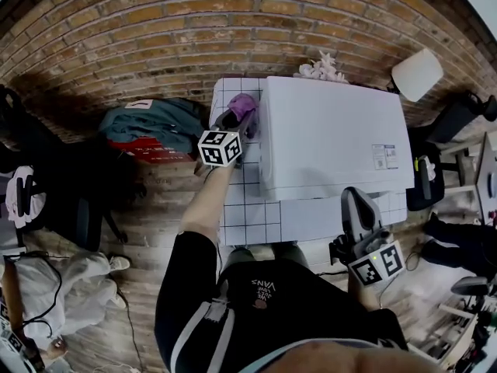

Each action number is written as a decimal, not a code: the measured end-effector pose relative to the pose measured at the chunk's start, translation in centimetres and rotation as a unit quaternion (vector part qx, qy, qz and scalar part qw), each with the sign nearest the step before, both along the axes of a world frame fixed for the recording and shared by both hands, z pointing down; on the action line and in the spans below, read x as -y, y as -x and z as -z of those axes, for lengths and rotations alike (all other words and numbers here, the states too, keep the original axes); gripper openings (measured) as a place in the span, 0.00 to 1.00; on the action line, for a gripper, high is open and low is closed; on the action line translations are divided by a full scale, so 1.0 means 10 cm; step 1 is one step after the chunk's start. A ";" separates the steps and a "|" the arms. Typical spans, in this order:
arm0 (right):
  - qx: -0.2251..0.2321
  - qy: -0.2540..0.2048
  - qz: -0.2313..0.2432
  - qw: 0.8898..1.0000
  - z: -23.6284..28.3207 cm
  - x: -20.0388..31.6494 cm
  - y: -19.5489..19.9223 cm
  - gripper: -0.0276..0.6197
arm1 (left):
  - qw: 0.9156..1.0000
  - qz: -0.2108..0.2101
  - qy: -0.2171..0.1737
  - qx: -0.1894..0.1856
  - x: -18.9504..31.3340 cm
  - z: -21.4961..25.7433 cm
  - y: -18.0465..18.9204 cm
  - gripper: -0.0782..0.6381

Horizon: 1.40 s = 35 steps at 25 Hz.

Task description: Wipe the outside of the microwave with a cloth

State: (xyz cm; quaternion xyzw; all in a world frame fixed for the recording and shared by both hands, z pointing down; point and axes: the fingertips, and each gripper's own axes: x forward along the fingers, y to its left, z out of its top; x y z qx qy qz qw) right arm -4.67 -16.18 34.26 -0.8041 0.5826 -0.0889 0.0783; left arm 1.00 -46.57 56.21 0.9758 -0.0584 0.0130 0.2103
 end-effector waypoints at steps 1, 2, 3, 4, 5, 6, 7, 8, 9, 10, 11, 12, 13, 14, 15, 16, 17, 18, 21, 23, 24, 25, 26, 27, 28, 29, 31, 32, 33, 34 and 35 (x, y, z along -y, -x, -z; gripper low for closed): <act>0.000 -0.003 0.003 1.000 0.01 0.02 0.02 0.04 | 1.000 -0.002 -0.009 -0.009 -0.01 0.09 0.05 0.29; 0.000 -0.006 0.006 1.000 0.02 0.05 0.04 0.04 | 1.000 -0.005 -0.018 -0.017 -0.03 0.19 0.12 0.29; 0.000 -0.009 0.009 1.000 0.03 0.07 0.07 0.04 | 0.999 -0.008 -0.026 -0.026 -0.06 0.28 0.19 0.29; 0.000 -0.013 0.011 1.000 0.04 0.08 0.11 0.04 | 0.999 -0.012 -0.034 -0.034 -0.09 0.37 0.29 0.29; 0.001 -0.016 0.013 1.000 0.04 0.10 0.15 0.04 | 0.998 -0.015 -0.040 -0.041 -0.14 0.46 0.40 0.29; 0.002 -0.019 0.015 1.000 0.05 0.10 0.19 0.04 | 0.998 -0.019 -0.045 -0.048 -0.20 0.54 0.53 0.29; 0.002 -0.023 0.016 1.000 0.06 0.11 0.22 0.04 | 0.997 -0.023 -0.050 -0.055 -0.27 0.64 0.65 0.29; 0.002 -0.028 0.016 0.999 0.07 0.12 0.24 0.04 | 0.996 -0.027 -0.058 -0.062 -0.33 0.74 0.77 0.29; 0.003 -0.033 0.016 0.999 0.08 0.13 0.25 0.04 | 0.995 -0.031 -0.066 -0.068 -0.40 0.84 0.88 0.29; 0.005 -0.038 0.016 0.999 0.07 0.12 0.25 0.04 | 0.994 -0.034 -0.074 -0.074 -0.49 0.94 0.99 0.29; 0.008 -0.041 0.015 0.999 0.06 0.10 0.24 0.04 | 0.993 -0.037 -0.080 -0.079 -0.59 1.02 1.10 0.29; 0.009 -0.044 0.015 0.999 0.05 0.08 0.24 0.04 | 0.992 -0.041 -0.085 -0.083 -0.69 1.09 1.21 0.29; 0.011 -0.046 0.014 0.999 0.05 0.05 0.23 0.04 | 0.991 -0.044 -0.089 -0.086 -0.80 1.16 1.32 0.29; 0.011 -0.049 0.014 0.999 0.05 0.02 0.23 0.04 | 0.991 -0.046 -0.092 -0.088 -0.91 1.24 1.42 0.29; 0.012 -0.051 0.014 0.999 0.05 -0.02 0.22 0.04 | 0.991 -0.046 -0.095 -0.088 -1.01 1.30 1.51 0.29; 0.013 -0.053 0.014 0.998 0.05 -0.07 0.21 0.04 | 0.991 -0.043 -0.097 -0.088 -1.11 1.36 1.61 0.29; 0.014 -0.055 0.013 0.998 0.04 -0.14 0.19 0.04 | 0.991 -0.037 -0.099 -0.087 -1.22 1.41 1.69 0.29; 0.013 -0.056 0.012 0.998 0.04 -0.22 0.17 0.04 | 0.991 -0.031 -0.102 -0.085 -1.33 1.45 1.77 0.29; 0.008 -0.055 0.011 0.998 0.03 -0.49 0.09 0.04 | 0.991 -0.015 -0.109 -0.081 -1.66 1.56 1.93 0.29; 0.004 -0.055 0.011 0.998 0.03 -0.70 0.02 0.04 | 0.990 -0.003 -0.115 -0.079 -1.89 1.63 2.01 0.29; 0.002 -0.056 0.010 0.998 0.03 -0.82 -0.02 0.04 | 0.990 0.002 -0.118 -0.078 -2.02 1.67 2.03 0.29; 0.000 -0.057 0.009 0.998 0.03 -0.95 -0.06 0.04 | 0.990 0.006 -0.121 -0.077 -2.16 1.71 2.04 0.29; -0.002 -0.058 0.008 0.998 0.03 -1.09 -0.10 0.04 | 0.989 0.011 -0.124 -0.077 -2.31 1.75 2.04 0.29; -0.005 -0.060 0.008 0.998 0.04 -1.24 -0.15 0.04 | 0.989 0.015 -0.127 -0.078 -2.46 1.78 2.02 0.29; -0.008 -0.063 0.009 0.998 0.04 -1.38 -0.20 0.04 | 0.988 0.020 -0.132 -0.077 -2.62 1.81 2.00 0.29; -0.011 -0.066 0.010 0.998 0.04 -1.52 -0.25 0.04 | 0.987 0.024 -0.137 -0.076 -2.78 1.83 1.96 0.29; -0.015 -0.073 0.011 0.997 0.05 -1.83 -0.36 0.04 | 0.986 0.030 -0.145 -0.079 -3.12 1.87 1.86 0.29; -0.016 -0.075 0.010 0.997 0.04 -2.00 -0.41 0.04 | 0.985 0.030 -0.146 -0.084 -3.30 1.89 1.79 0.29; -0.017 -0.077 0.008 0.997 0.04 -2.18 -0.46 0.04 | 0.985 0.028 -0.147 -0.088 -3.48 1.91 1.73 0.29; -0.018 -0.077 0.006 0.997 0.03 -2.37 -0.51 0.04 | 0.984 0.026 -0.147 -0.094 -3.66 1.92 1.65 0.29; -0.020 -0.076 0.003 0.997 0.02 -2.55 -0.56 0.04 | 0.984 0.022 -0.146 -0.099 -3.85 1.93 1.58 0.29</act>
